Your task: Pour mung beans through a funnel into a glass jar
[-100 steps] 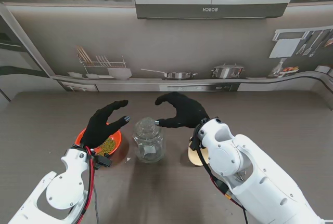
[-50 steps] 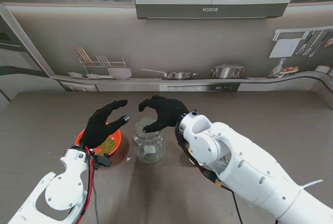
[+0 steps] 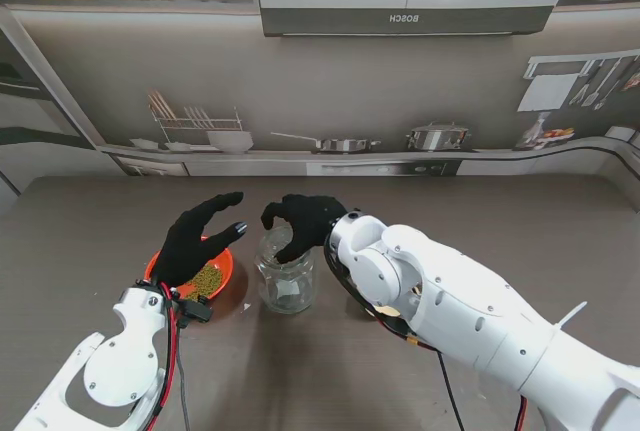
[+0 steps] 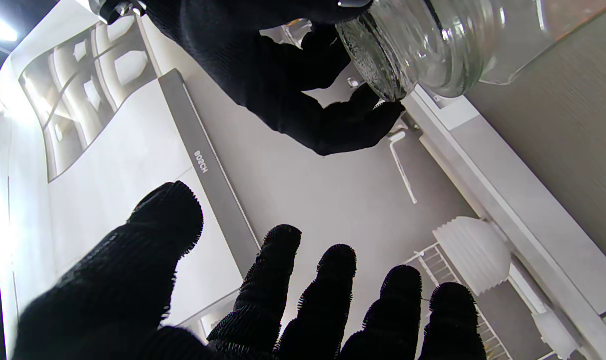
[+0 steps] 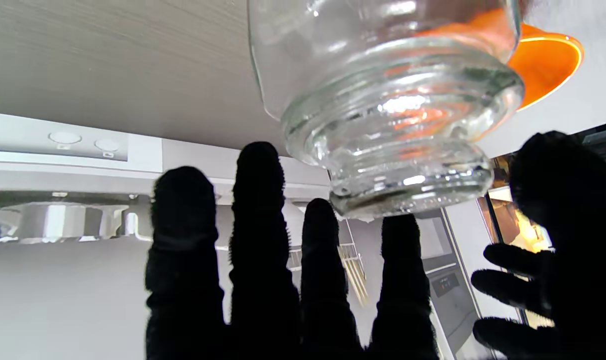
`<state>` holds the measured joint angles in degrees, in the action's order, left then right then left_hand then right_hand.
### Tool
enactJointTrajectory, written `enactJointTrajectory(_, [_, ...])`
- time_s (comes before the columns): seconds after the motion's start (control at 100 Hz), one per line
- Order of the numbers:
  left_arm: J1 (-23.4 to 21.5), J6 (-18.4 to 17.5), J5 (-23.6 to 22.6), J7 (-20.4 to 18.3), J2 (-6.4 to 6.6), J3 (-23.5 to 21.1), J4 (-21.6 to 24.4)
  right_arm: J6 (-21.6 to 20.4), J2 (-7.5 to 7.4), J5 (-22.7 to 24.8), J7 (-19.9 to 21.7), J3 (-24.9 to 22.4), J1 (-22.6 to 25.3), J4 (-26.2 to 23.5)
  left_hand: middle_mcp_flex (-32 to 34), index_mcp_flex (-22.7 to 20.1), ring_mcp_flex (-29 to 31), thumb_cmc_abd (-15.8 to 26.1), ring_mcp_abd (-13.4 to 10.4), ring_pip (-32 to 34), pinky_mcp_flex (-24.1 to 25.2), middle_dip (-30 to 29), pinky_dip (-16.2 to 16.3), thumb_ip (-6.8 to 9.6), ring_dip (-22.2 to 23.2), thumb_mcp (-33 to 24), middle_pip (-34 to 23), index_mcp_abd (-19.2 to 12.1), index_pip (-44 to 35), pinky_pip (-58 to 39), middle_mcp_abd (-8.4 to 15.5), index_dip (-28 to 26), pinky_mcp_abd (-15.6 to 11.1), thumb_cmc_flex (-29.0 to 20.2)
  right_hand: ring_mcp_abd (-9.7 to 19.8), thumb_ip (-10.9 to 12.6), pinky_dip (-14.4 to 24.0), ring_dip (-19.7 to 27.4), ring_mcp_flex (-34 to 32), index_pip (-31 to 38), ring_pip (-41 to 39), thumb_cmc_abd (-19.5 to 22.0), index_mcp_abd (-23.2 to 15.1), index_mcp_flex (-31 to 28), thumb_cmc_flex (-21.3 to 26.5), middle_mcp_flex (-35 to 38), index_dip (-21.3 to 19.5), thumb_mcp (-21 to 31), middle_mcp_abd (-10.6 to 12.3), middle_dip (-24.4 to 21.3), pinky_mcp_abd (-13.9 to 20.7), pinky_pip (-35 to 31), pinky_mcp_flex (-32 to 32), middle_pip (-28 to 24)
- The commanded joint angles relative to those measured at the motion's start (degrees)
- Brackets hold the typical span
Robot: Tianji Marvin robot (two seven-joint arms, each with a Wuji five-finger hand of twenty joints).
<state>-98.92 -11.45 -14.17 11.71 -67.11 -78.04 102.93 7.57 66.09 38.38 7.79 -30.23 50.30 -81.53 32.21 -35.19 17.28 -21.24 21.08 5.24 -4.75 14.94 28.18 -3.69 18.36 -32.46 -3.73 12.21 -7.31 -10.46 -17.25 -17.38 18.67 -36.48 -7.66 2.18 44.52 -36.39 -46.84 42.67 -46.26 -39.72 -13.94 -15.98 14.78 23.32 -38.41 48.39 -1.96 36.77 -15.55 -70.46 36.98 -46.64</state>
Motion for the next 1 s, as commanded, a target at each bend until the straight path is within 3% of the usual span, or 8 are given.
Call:
enactJointTrajectory(0.0, [-0.3,0.2,0.2,-1.0,-0.27,-0.1,0.5,-0.5,0.41,0.1,1.0,0.5,-0.3,1.0,0.5,-0.7,-0.4,2.0,-0.1,-1.0,0.2,-0.5,1.3,1.04,-0.5,1.0,0.3,-0.7,0.3,1.0,0.6,0.2,0.1,-0.5,0.7,1.9,1.6,-1.1,-2.2,2.5,-1.7,-3.2,-1.1,1.2,1.4,0.7,-2.3,1.9,-0.6,1.3,1.6,-3.2,1.6,-1.7])
enactJointTrajectory(0.46, [-0.6,0.2,0.5,-1.6,-0.15,-0.3,0.8,-2.2,2.15,-1.0,-2.0,3.7,-2.0,6.2,0.6,-0.8,-0.4,2.2,-0.1,-1.0,0.2,-0.5,1.3,1.08,-0.5,1.3,0.3,-0.6,0.2,1.1,0.4,0.2,0.2,-0.5,6.9,0.3,1.0,-4.6,-14.7,13.9,-14.1,-2.6,-1.2,0.0,9.0,9.9,-4.3,0.6,1.8,6.0,5.9,-12.6,12.5,-9.3])
enactJointTrajectory(0.6, [-0.6,0.3,0.6,-1.7,-0.14,-0.4,0.9,-2.8,2.77,-1.7,-3.1,4.3,-2.3,7.9,0.6,-0.9,-0.4,2.3,-0.1,-1.0,0.2,-0.5,1.3,1.1,-0.5,1.4,0.3,-0.6,0.2,1.1,0.4,0.2,0.1,-0.5,9.9,4.8,0.3,-6.0,-19.7,19.5,-20.0,1.5,-0.3,-1.8,15.5,13.3,-5.1,-5.6,3.2,9.1,7.7,-15.8,16.7,-12.8])
enactJointTrajectory(0.62, [-0.7,0.3,0.6,-1.7,-0.14,-0.4,0.9,-3.0,2.84,-1.8,-3.2,4.4,-2.3,8.1,0.6,-0.9,-0.4,2.3,-0.1,-1.0,0.2,-0.5,1.3,1.1,-0.5,1.4,0.3,-0.6,0.2,1.1,0.4,0.2,0.2,-0.5,10.4,7.1,0.2,-6.2,-20.5,20.4,-20.9,0.9,-0.2,-2.1,14.4,13.9,-5.2,-1.4,3.6,9.6,8.1,-16.1,17.4,-13.4])
enactJointTrajectory(0.67, [-0.7,0.4,0.6,-1.7,-0.13,-0.4,0.9,-3.3,3.02,-2.1,-3.4,4.6,-2.4,8.8,0.6,-0.9,-0.4,2.4,0.0,-1.0,0.3,-0.5,1.3,1.11,-0.5,1.4,0.3,-0.5,0.2,1.1,0.4,0.1,0.2,-0.5,11.4,-3.9,-0.2,-6.6,-22.1,22.0,-22.4,-4.4,0.0,-2.6,8.3,14.9,-5.3,24.3,3.9,11.2,8.5,-16.8,18.7,-14.3])
enactJointTrajectory(0.72, [-0.7,0.4,0.7,-1.8,-0.11,-0.4,1.0,-3.6,3.12,-2.6,-3.3,4.8,-2.5,9.3,0.7,-0.9,-0.3,2.4,0.0,-1.0,0.3,-0.5,1.3,1.11,-0.5,1.5,0.3,-0.6,0.2,1.1,0.4,0.1,0.2,-0.5,11.7,-8.8,-0.3,-6.7,-22.8,22.7,-22.8,-6.0,0.1,-2.5,8.5,15.2,-5.4,29.6,4.0,11.9,8.8,-16.7,19.5,-14.7])
enactJointTrajectory(0.89, [-0.8,0.5,0.8,-1.9,-0.1,-0.5,1.1,-4.8,3.02,-3.6,-2.9,4.9,-2.2,10.6,0.7,-1.1,-0.3,2.4,0.0,-1.0,0.3,-0.5,1.4,1.14,-0.5,1.5,0.3,-0.5,0.1,1.1,0.3,0.1,0.2,-0.5,10.2,-6.0,-0.3,-6.2,-21.8,20.3,-19.5,-3.4,-1.6,1.3,6.7,13.0,-4.3,29.3,4.1,10.8,7.7,-14.6,18.9,-13.4])
enactJointTrajectory(0.99, [-0.8,0.6,0.9,-2.2,-0.05,-0.5,1.1,-5.4,2.89,-3.9,-2.9,4.7,-1.8,11.1,0.7,-1.2,-0.3,2.6,0.0,-1.1,0.3,-0.5,1.3,1.14,-0.5,1.6,0.3,-0.4,0.1,1.1,0.3,0.1,0.2,-0.4,10.1,-7.6,-0.5,-5.8,-22.7,19.8,-18.0,-4.1,-1.7,1.9,8.2,13.6,-4.2,29.6,3.6,10.2,6.9,-12.9,19.4,-13.5])
